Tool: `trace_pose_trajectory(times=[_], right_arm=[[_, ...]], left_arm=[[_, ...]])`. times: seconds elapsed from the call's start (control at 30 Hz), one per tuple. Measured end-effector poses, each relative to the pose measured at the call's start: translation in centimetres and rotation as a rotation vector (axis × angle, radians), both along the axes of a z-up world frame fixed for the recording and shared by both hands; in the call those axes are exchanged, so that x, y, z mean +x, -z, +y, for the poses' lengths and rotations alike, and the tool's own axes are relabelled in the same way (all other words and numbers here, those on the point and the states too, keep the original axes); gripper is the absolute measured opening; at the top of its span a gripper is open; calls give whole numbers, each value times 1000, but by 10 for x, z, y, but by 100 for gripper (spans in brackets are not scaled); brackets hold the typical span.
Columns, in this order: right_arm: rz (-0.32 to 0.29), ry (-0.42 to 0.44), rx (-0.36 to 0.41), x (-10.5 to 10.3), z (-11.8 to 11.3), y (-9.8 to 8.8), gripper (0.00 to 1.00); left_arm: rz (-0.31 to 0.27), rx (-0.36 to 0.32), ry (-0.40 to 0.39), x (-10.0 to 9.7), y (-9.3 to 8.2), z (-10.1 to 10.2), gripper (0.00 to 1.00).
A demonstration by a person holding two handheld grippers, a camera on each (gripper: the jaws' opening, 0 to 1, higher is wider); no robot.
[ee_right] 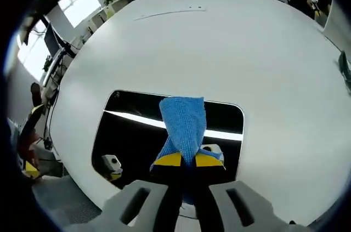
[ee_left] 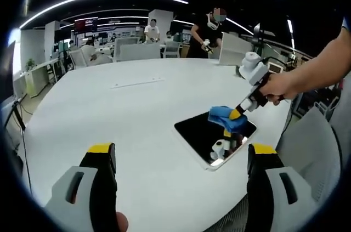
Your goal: Wipe the mirror surface with the cleaning cloth until all visible marks leave the cleaned area.
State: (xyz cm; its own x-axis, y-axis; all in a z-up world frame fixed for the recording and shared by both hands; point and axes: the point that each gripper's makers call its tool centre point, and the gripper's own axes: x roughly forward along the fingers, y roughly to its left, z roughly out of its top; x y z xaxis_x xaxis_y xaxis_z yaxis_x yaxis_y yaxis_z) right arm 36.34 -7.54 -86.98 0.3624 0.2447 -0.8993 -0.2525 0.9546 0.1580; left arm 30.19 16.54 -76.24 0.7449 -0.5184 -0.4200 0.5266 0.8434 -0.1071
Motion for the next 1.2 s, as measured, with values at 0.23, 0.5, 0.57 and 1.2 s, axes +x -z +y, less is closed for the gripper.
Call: trace_pose_trajectory(times=[0.23, 0.5, 0.57, 1.2], right_arm=[[-24, -31, -7, -13, 1, 0, 1], [-29, -6, -10, -24, 1, 0, 1], [-28, 20, 0, -30, 1, 0, 1], [-18, 27, 21, -63, 1, 0, 1]], left_arm=[[-3, 7, 0, -3, 1, -1, 99], [2, -8, 16, -6, 5, -10, 99], [4, -10, 15, -7, 5, -12, 99], [-8, 25, 25, -16, 15, -14, 99]])
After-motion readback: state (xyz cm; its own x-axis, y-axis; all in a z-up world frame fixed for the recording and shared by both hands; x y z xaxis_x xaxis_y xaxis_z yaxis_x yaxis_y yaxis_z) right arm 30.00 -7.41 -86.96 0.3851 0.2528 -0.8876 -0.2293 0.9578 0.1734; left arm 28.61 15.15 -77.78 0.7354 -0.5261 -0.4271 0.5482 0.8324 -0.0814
